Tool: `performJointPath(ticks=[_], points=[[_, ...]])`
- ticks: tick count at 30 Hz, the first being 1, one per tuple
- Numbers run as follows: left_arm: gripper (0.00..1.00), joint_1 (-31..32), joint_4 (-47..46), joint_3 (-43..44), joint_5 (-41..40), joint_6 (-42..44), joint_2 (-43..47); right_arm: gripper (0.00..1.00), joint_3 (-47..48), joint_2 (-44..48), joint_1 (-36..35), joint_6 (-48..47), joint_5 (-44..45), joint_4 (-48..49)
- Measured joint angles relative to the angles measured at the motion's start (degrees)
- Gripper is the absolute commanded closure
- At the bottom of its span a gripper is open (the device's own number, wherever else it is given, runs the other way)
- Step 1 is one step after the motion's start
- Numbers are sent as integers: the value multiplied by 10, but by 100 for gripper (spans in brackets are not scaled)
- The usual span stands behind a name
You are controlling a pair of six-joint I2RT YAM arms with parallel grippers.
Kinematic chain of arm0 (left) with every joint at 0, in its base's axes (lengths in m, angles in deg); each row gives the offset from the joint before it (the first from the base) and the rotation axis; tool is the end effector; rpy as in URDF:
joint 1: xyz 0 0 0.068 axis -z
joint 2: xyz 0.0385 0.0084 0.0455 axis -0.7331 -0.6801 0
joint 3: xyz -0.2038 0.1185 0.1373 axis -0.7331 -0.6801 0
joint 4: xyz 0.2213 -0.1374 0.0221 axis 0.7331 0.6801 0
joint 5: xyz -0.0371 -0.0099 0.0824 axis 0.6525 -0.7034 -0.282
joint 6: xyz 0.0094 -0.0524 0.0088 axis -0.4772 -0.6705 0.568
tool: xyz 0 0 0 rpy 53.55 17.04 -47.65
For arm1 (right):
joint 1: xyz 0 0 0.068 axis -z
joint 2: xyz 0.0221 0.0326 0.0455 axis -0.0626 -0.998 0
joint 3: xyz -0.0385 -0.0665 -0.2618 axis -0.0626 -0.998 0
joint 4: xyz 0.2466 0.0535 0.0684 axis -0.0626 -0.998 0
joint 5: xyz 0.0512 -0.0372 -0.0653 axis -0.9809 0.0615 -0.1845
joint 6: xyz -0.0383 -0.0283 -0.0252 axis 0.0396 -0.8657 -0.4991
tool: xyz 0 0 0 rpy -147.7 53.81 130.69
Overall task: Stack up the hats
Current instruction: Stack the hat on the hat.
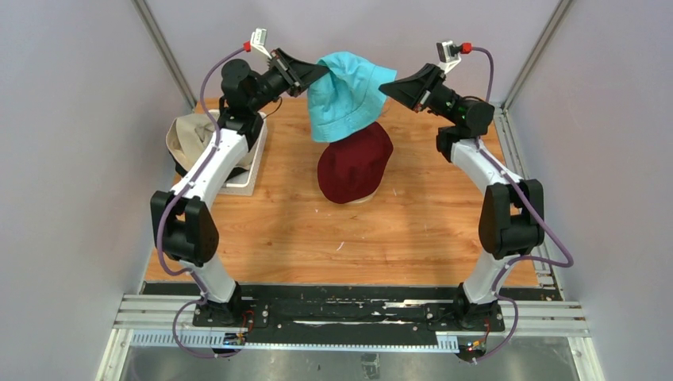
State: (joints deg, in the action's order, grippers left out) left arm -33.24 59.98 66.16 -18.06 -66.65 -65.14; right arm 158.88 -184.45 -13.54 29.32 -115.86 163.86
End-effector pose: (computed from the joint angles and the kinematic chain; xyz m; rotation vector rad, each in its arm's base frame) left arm 0.3835 -0.1164 0.4284 -0.1135 1.5545 -1.5656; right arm 0.3607 0.0934 0.4090 -0.5239 1.1381 1.7451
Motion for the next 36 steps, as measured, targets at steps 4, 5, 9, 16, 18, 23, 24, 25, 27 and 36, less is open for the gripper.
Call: performJointPath(ticks=[4, 5, 9, 16, 18, 23, 24, 25, 27, 36], points=[[81, -14, 1, 7, 3, -2, -19, 99, 5, -1, 0, -11, 5, -59], [81, -19, 2, 10, 5, -3, -22, 99, 11, -4, 0, -14, 6, -71], [80, -37, 2, 24, 10, -6, -36, 99, 46, -25, 0, -14, 10, -97], [78, -51, -1, 58, 18, -11, -71, 99, 131, -98, 0, 11, 16, -105], [75, -52, 0, 64, 19, -13, -81, 99, 151, -120, 0, 21, 16, -105], [63, -56, -1, 80, 24, -16, -108, 99, 209, -172, 0, 44, 16, -108], [62, -57, 0, 80, 25, -18, -111, 99, 218, -179, 0, 47, 16, -109], [61, -59, 0, 80, 26, -17, -113, 99, 229, -186, 0, 51, 16, -109], [59, -60, 1, 80, 26, -17, -116, 99, 245, -197, 0, 62, 17, -108], [53, -86, 0, 80, 25, -17, -117, 99, 300, -232, -1, 95, 23, -108]])
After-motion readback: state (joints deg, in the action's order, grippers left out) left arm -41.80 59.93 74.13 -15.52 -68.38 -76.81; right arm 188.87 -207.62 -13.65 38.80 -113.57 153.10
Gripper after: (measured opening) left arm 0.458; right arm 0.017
